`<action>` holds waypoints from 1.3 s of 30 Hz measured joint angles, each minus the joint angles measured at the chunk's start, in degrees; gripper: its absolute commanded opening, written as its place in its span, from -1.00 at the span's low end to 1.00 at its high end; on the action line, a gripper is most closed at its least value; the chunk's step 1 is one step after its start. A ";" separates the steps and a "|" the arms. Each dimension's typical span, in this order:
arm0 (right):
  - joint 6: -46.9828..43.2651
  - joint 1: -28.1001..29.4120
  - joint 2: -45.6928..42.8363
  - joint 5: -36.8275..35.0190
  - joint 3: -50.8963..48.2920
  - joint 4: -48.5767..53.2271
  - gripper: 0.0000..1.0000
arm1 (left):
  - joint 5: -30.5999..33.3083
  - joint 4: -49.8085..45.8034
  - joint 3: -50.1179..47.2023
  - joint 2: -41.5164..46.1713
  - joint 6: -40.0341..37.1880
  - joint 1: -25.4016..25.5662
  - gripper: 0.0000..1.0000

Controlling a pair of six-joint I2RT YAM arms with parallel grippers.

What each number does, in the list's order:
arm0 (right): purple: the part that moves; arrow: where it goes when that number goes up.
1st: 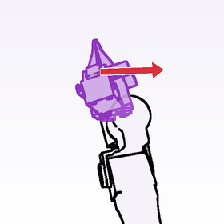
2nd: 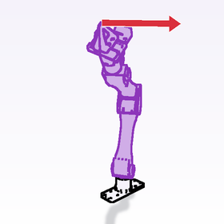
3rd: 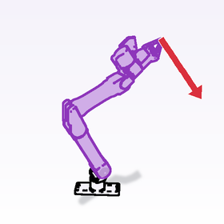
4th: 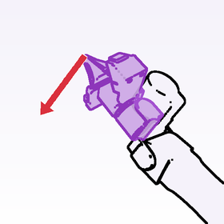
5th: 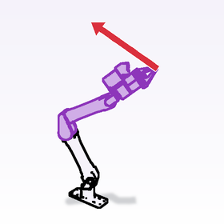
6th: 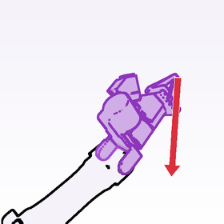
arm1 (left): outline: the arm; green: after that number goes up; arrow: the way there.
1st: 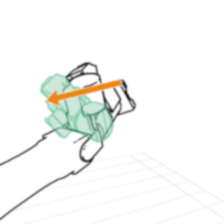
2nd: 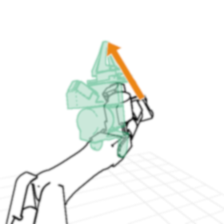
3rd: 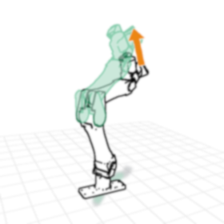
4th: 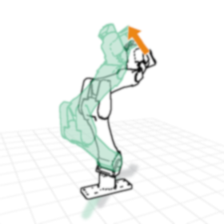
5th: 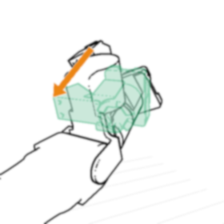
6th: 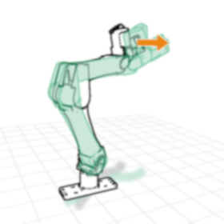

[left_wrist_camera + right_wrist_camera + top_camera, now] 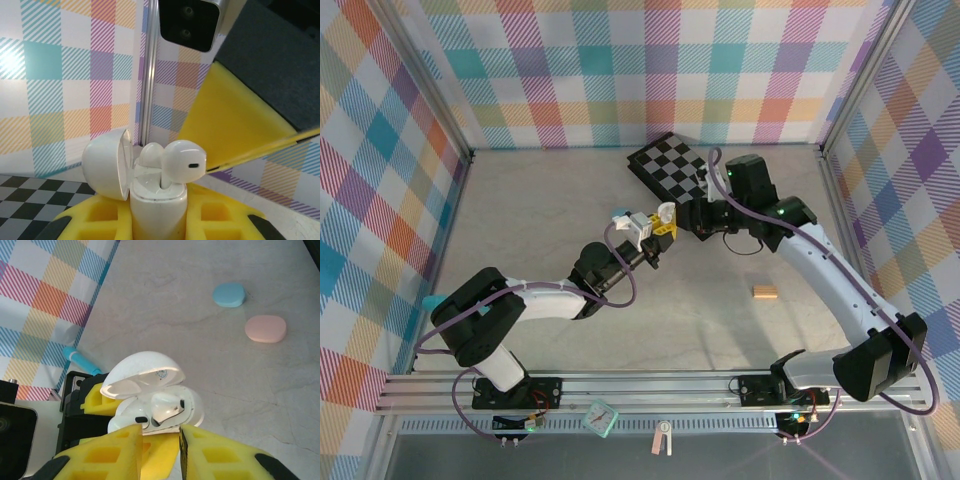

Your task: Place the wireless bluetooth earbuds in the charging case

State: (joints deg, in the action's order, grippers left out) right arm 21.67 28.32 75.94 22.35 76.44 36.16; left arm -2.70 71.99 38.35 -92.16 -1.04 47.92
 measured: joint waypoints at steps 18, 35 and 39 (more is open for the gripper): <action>0.37 0.90 -1.77 -4.07 0.17 0.02 0.47 | -2.86 0.55 -0.61 0.00 -4.22 -0.55 -1.00; -1.14 0.92 13.51 -6.08 14.53 13.07 0.63 | -6.36 -0.15 -2.95 0.74 -20.87 -0.94 -1.00; -2.49 0.90 11.87 -6.97 13.55 15.04 0.63 | -7.30 -1.79 -2.95 0.79 -20.55 -1.42 -1.00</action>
State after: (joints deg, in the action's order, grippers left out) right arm 19.18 29.21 87.81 15.38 90.00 51.20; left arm -10.00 70.19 35.40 -91.37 -21.58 46.50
